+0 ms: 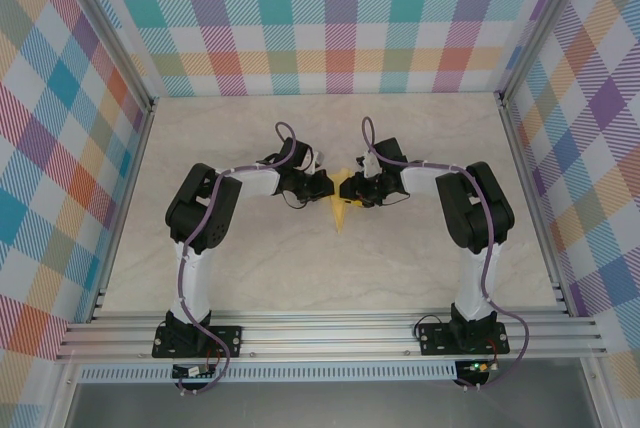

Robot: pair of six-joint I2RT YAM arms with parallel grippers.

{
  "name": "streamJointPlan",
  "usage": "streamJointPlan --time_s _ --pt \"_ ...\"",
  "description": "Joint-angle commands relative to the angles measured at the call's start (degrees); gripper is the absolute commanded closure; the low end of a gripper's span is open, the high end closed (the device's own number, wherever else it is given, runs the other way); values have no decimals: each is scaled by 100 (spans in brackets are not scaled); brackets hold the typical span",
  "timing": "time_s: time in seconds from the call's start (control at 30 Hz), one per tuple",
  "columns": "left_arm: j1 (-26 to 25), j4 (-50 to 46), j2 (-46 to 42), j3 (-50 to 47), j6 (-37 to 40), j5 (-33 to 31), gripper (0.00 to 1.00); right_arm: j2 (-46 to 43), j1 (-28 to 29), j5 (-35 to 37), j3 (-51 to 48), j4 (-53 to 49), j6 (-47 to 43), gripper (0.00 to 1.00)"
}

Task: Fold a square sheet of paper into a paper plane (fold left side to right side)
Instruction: Fold the wing for the fifth time at the center of the table.

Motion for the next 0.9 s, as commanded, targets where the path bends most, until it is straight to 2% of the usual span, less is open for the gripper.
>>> streamJointPlan --time_s 0.0,0.13,0.3,0.4,0.5,0.63,0.77,0.87 --pt "25 46 -281 150 149 154 93 264 97 175 -7 -428 -168 64" --pt "18 -2 -261 220 169 159 93 273 97 182 -8 -469 -190 62" --pt "22 -114 -160 222 181 37 93 -70 63 67 -285 -3 56 60" --pt "18 -150 -125 195 190 -7 94 -410 -75 22 -357 63 133 60" --pt "17 -159 -94 196 192 -26 94 -700 -268 -105 -335 68 177 54" --pt "17 -160 -93 186 198 -21 94 -746 -486 -162 -168 -64 253 52" --pt "18 -168 -93 195 198 -8 94 -447 -527 -151 303 -398 346 33" --pt "17 -165 -95 195 206 1 94 -172 -527 -54 759 -721 497 28"
